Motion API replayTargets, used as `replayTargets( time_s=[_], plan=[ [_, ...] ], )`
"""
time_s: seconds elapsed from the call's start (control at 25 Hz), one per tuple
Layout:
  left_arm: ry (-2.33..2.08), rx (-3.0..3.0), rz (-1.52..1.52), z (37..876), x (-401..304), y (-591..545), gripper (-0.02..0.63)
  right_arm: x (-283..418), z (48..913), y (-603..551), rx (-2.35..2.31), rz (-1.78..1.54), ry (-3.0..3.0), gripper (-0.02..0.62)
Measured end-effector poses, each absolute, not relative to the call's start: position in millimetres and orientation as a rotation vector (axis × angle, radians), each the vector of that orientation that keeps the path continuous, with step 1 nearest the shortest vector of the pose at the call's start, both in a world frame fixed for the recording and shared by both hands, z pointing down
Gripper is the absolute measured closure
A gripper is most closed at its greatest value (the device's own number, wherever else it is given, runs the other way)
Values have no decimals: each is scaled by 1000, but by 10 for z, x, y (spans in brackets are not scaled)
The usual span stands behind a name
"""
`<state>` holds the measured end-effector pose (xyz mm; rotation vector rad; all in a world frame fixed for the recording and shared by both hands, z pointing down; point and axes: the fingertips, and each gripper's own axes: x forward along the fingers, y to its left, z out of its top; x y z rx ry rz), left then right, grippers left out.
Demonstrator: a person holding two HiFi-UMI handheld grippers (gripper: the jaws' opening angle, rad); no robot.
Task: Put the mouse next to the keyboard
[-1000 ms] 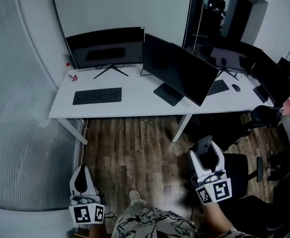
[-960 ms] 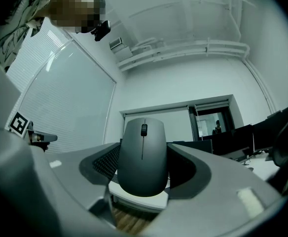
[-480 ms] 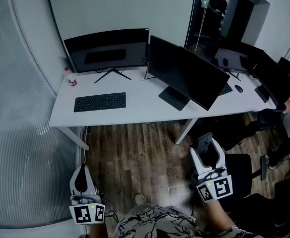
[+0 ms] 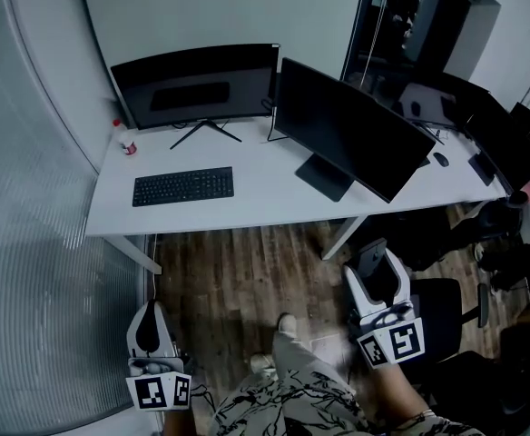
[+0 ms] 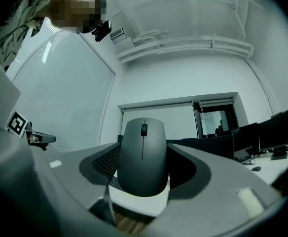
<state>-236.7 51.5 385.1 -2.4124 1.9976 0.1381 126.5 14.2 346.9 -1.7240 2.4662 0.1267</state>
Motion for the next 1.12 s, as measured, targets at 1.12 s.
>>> replayTargets(
  time_s=[1.12],
  plan=[
    [2049, -2305, 154, 3655, -2136, -2005, 607, 1496, 3371, -2617, -1634, 157, 2477, 295]
  ],
)
